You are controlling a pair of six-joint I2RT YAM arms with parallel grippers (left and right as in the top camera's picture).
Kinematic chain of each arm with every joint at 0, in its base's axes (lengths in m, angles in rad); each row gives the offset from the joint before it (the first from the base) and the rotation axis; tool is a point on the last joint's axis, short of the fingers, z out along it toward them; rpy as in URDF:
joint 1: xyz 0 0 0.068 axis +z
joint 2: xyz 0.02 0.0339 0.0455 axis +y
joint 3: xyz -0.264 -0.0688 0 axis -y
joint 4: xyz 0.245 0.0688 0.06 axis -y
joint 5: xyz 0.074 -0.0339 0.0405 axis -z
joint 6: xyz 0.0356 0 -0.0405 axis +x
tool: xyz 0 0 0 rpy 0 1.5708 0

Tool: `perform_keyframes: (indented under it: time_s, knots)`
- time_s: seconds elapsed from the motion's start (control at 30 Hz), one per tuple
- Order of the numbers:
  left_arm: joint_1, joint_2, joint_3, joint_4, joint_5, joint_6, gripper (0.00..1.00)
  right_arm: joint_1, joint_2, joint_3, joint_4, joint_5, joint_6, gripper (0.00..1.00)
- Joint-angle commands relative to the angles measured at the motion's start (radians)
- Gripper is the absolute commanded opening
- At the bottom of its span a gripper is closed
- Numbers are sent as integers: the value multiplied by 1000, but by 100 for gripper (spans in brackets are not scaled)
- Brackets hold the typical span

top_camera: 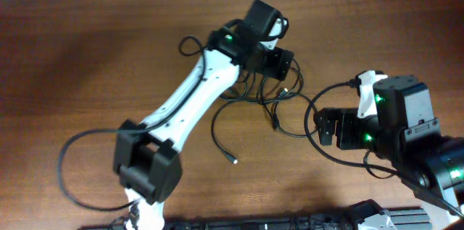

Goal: Untangle cables

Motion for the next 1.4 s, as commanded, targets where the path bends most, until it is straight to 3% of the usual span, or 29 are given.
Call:
perform_keyframes:
  time_s: [0.0, 0.07, 0.13, 0.2, 0.23, 0.33, 0.47, 0.53, 0.77, 0.9, 1.03, 1.17, 1.37]
  knots:
    - [-16, 152, 0, 62, -97, -37, 84, -2, -15, 2, -50, 17, 12, 97]
    - [-15, 197, 0, 89, -96, -37, 61, -2, -15, -25, -50, 17, 12, 97]
    - [-25, 229, 0, 111, -96, -37, 52, -2, -15, -73, -48, 16, 12, 97]
    - [-22, 243, 0, 117, -96, -37, 10, -2, -15, -121, -47, 16, 12, 97]
    - [-18, 239, 9, 112, -96, -37, 0, -2, -12, -150, -48, 16, 12, 97]
    - [-11, 207, 122, -3, -96, -37, 0, -2, 27, -203, -48, 16, 12, 97]
    - [-5, 108, 137, -40, -97, -37, 0, -2, 156, -203, -47, 16, 11, 97]
    - [12, 68, 137, -106, -173, -36, 0, -2, 271, -203, -47, 16, 12, 97]
    - [-16, 46, 136, -154, -160, -36, 0, -10, 638, -203, 18, 21, 11, 97]
    - [47, 46, 136, -154, -159, -37, 0, -9, 449, -203, 253, 21, 11, 97]
    - [68, 46, 136, -166, -152, -37, 0, -9, 92, -203, 260, 21, 11, 97]
    - [68, 46, 136, -173, -31, -45, 0, -9, -240, -203, 255, 21, 11, 97]
    - [67, 46, 136, -229, -32, -48, 0, -9, -265, -203, 248, 21, 11, 97]
